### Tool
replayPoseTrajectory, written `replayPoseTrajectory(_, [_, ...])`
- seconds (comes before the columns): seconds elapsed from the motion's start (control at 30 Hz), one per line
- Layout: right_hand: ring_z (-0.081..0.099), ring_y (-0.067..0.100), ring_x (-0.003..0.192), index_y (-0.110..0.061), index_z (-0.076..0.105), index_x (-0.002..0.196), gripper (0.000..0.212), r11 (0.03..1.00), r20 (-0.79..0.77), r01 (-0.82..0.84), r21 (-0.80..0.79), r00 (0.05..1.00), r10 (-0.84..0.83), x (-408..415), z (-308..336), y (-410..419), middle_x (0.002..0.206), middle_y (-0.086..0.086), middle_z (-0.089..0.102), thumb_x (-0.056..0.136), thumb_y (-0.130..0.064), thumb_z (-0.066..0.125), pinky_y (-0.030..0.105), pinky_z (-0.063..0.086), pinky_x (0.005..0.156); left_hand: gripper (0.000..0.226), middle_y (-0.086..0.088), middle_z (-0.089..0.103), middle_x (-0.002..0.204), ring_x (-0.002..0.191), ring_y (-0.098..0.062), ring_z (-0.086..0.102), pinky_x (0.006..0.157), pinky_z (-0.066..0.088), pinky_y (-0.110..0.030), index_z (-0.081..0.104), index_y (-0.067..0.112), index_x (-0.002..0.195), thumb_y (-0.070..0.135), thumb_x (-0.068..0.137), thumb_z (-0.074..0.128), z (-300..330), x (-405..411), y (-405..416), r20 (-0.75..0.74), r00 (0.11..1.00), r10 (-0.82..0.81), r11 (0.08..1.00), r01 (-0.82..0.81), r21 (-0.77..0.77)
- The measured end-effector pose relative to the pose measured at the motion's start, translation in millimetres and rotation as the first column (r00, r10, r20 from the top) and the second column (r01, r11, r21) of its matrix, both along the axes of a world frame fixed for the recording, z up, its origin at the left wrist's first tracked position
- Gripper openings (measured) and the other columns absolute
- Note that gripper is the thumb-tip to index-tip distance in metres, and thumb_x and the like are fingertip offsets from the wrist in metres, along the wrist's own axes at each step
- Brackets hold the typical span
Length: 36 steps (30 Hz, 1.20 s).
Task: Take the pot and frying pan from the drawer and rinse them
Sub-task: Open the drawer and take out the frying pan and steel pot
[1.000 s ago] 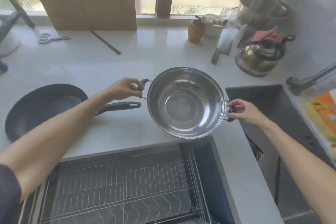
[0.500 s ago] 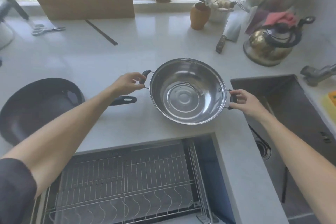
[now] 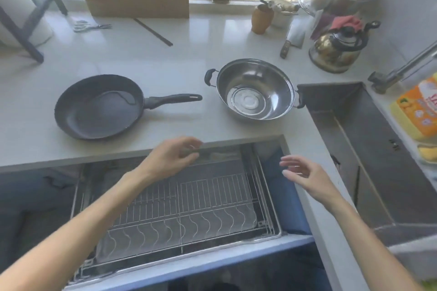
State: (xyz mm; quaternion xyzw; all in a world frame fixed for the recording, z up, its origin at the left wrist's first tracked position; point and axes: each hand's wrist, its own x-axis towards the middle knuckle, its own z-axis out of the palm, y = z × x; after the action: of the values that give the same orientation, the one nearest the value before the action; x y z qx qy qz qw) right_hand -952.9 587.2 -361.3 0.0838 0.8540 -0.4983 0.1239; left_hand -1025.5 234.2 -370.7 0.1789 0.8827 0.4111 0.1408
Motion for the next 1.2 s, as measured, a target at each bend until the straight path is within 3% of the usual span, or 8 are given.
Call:
replayPoseTrajectory(0.17, [0.066, 0.005, 0.097, -0.022, 0.065, 0.106, 0.026, 0.997, 0.025, -0.05, -0.065, 0.998, 0.052, 82, 7, -39, 0.103, -0.004, 0.071, 0.082, -0.011, 0.069, 0.011, 0.048, 0.083, 0.025, 0.037, 0.059, 0.097, 0.094, 0.015, 0.058, 0.085, 0.047, -0.016, 0.059, 0.046, 0.105, 0.03, 0.086, 0.062, 2, 118, -27, 0.012, 0.998, 0.057, 0.996, -0.056, -0.074])
replayPoseTrajectory(0.3, [0.067, 0.002, 0.088, -0.029, 0.066, 0.098, 0.026, 0.99, 0.032, -0.111, -0.083, 0.993, 0.114, 146, -9, -57, 0.093, -0.01, 0.073, 0.08, -0.01, 0.071, 0.016, 0.048, 0.083, 0.026, 0.023, 0.067, 0.097, 0.089, 0.002, 0.064, 0.083, 0.053, -0.03, 0.064, 0.039, 0.105, 0.043, 0.081, 0.056, -17, 223, -32, 0.008, 0.987, 0.161, 0.985, -0.16, -0.071])
replayPoseTrajectory(0.4, [0.066, 0.0, 0.089, -0.026, 0.066, 0.101, 0.024, 0.979, 0.046, -0.166, -0.12, 0.984, 0.173, 193, -33, -74, 0.099, -0.009, 0.071, 0.081, -0.014, 0.07, 0.012, 0.048, 0.08, 0.029, 0.018, 0.069, 0.094, 0.086, -0.006, 0.065, 0.08, 0.054, -0.032, 0.064, 0.039, 0.103, 0.047, 0.078, 0.052, -36, 296, -19, 0.087, 0.958, 0.275, 0.961, -0.276, -0.002])
replayPoseTrajectory(0.57, [0.068, 0.01, 0.091, -0.029, 0.066, 0.1, 0.024, 0.956, 0.16, -0.254, -0.149, 0.948, 0.276, 270, -77, -97, 0.101, -0.007, 0.071, 0.081, -0.016, 0.07, 0.022, 0.051, 0.085, 0.026, 0.022, 0.068, 0.089, 0.087, -0.003, 0.065, 0.089, 0.052, -0.04, 0.061, 0.049, 0.099, 0.05, 0.074, 0.053, -85, 370, -6, 0.278, 0.889, 0.365, 0.928, -0.37, -0.036])
replayPoseTrajectory(0.8, [0.064, 0.008, 0.087, -0.033, 0.063, 0.102, 0.019, 0.93, 0.225, -0.367, -0.016, 0.905, 0.361, 269, -166, -150, 0.105, -0.008, 0.066, 0.084, -0.029, 0.065, 0.012, 0.047, 0.067, 0.025, 0.014, 0.066, 0.085, 0.083, -0.008, 0.061, 0.092, 0.049, -0.037, 0.057, 0.045, 0.109, 0.04, 0.084, 0.058, -177, 358, -26, 0.359, 0.838, 0.411, 0.911, -0.368, -0.185])
replayPoseTrajectory(0.97, [0.057, 0.021, 0.115, -0.02, 0.055, 0.125, 0.038, 0.895, 0.14, -0.409, 0.181, 0.911, 0.388, 232, -253, -186, 0.126, 0.001, 0.061, 0.088, -0.026, 0.06, 0.022, 0.036, 0.091, 0.041, 0.005, 0.069, 0.113, 0.107, -0.017, 0.062, 0.092, 0.048, -0.032, 0.056, 0.036, 0.124, 0.037, 0.083, 0.061, -256, 329, -38, 0.26, 0.879, 0.399, 0.909, -0.341, -0.241])
replayPoseTrajectory(1.07, [0.056, 0.023, 0.115, -0.021, 0.057, 0.122, 0.033, 0.906, 0.18, -0.359, 0.223, 0.929, 0.323, 218, -295, -197, 0.122, 0.004, 0.063, 0.089, -0.028, 0.058, 0.022, 0.035, 0.083, 0.036, 0.008, 0.071, 0.11, 0.106, -0.014, 0.064, 0.093, 0.05, -0.034, 0.064, 0.033, 0.114, 0.042, 0.079, 0.064, -291, 314, -32, 0.252, 0.869, 0.426, 0.903, -0.39, -0.182])
replayPoseTrajectory(1.2, [0.059, 0.019, 0.108, -0.023, 0.065, 0.105, 0.02, 0.897, 0.137, -0.343, 0.278, 0.939, 0.317, 211, -320, -195, 0.11, -0.001, 0.069, 0.087, -0.029, 0.06, 0.025, 0.039, 0.081, 0.017, 0.011, 0.074, 0.098, 0.098, -0.008, 0.065, 0.076, 0.046, -0.022, 0.073, 0.029, 0.094, 0.036, 0.081, 0.065, -311, 303, -23, 0.166, 0.859, 0.484, 0.871, -0.457, -0.179])
